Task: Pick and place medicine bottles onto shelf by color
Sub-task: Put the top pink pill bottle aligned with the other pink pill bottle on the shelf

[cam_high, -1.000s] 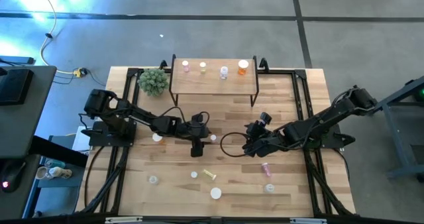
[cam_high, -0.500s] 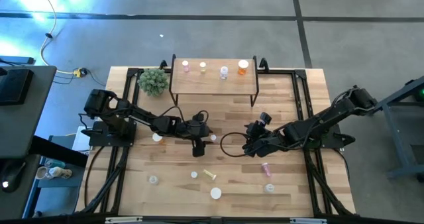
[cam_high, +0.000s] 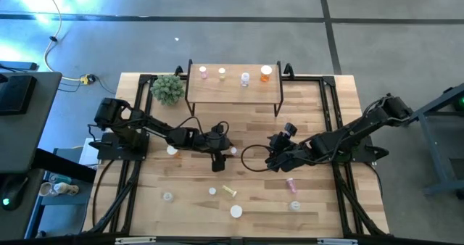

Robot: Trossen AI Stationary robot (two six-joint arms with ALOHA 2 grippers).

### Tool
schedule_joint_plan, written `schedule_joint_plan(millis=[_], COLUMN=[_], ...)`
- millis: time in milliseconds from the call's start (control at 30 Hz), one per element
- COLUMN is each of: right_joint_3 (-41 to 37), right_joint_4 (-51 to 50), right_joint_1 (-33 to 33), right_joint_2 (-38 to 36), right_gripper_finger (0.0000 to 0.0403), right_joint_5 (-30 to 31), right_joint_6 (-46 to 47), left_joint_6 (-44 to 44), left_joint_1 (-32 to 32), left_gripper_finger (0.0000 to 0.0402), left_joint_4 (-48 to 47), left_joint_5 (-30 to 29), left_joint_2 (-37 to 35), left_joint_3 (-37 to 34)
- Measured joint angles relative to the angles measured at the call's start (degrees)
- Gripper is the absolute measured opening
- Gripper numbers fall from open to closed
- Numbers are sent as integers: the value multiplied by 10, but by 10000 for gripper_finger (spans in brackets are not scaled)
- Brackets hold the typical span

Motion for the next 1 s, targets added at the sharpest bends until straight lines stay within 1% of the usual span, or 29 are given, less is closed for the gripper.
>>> schedule_joint_plan(millis=[300, 400, 733, 833, 1000], right_joint_3=[0, 0, 0, 0, 0], right_joint_4=[3, 3, 2, 2, 3], right_joint_1=[0, 0, 0, 0, 0], right_joint_2=[0, 0, 0, 0, 0], right_gripper_finger=[156, 156, 156, 156, 156], right_joint_5=[0, 0, 0, 0, 0], right_joint_6=[0, 0, -2, -2, -2], left_joint_6=[11, 11, 10, 11, 11], left_joint_1=[0, 0, -1, -1, -1], left_gripper_finger=[216, 216, 214, 203, 169], left_joint_4=[-7, -5, -45, -45, -45], left_joint_5=[0, 0, -16, -16, -16], left_joint_2=[38, 41, 43, 43, 43], left_joint_3=[35, 39, 38, 38, 38])
